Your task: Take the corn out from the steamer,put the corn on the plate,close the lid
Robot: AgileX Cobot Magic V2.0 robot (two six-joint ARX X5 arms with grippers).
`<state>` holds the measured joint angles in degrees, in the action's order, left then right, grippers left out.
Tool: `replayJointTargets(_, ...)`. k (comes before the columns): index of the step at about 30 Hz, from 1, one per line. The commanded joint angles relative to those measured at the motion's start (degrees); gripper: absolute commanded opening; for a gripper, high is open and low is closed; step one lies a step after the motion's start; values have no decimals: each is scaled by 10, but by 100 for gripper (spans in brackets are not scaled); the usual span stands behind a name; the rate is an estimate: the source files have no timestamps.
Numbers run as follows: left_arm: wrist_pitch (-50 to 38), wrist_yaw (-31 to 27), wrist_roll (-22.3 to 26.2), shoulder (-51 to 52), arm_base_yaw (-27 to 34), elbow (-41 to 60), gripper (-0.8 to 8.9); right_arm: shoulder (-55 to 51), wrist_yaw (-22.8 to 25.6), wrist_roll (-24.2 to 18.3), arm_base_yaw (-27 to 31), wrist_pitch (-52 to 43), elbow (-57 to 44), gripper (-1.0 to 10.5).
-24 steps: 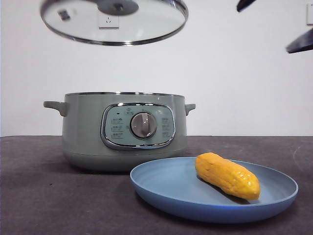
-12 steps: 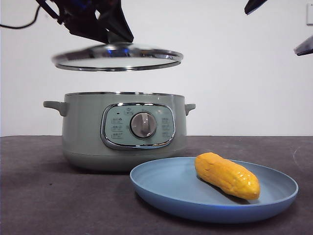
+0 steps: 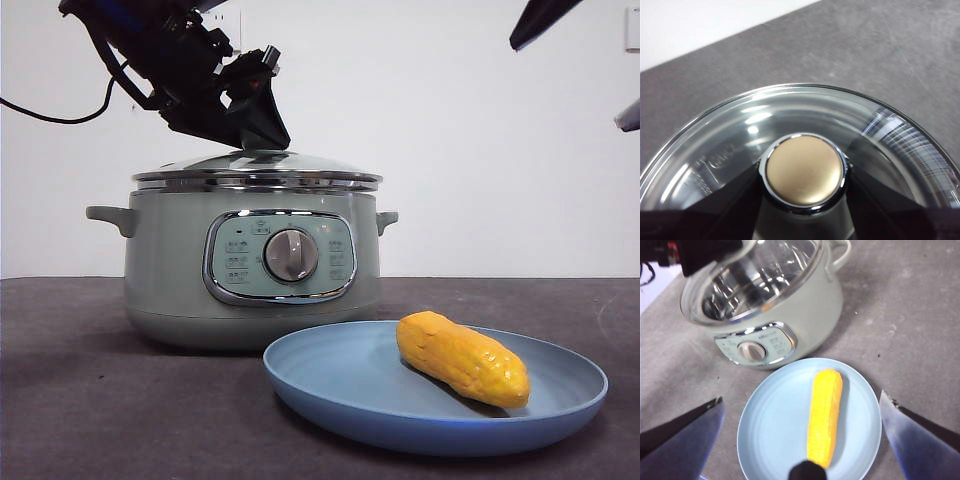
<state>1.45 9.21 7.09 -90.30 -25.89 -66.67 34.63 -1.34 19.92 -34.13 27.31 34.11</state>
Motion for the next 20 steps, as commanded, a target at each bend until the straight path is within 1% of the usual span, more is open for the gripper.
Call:
replayJointTargets(1, -42, -2, 7, 8, 2, -7, -8, -1, 2, -5, 0, 0, -4, 598)
replayJointTargets(12, -51, -1, 6, -2, 14, -7, -8, -1, 2, -5, 0, 0, -4, 598)
replayJointTargets(20, -34, 2, 4, -21, 11, -7, -8, -1, 2, -5, 0, 1, -4, 598)
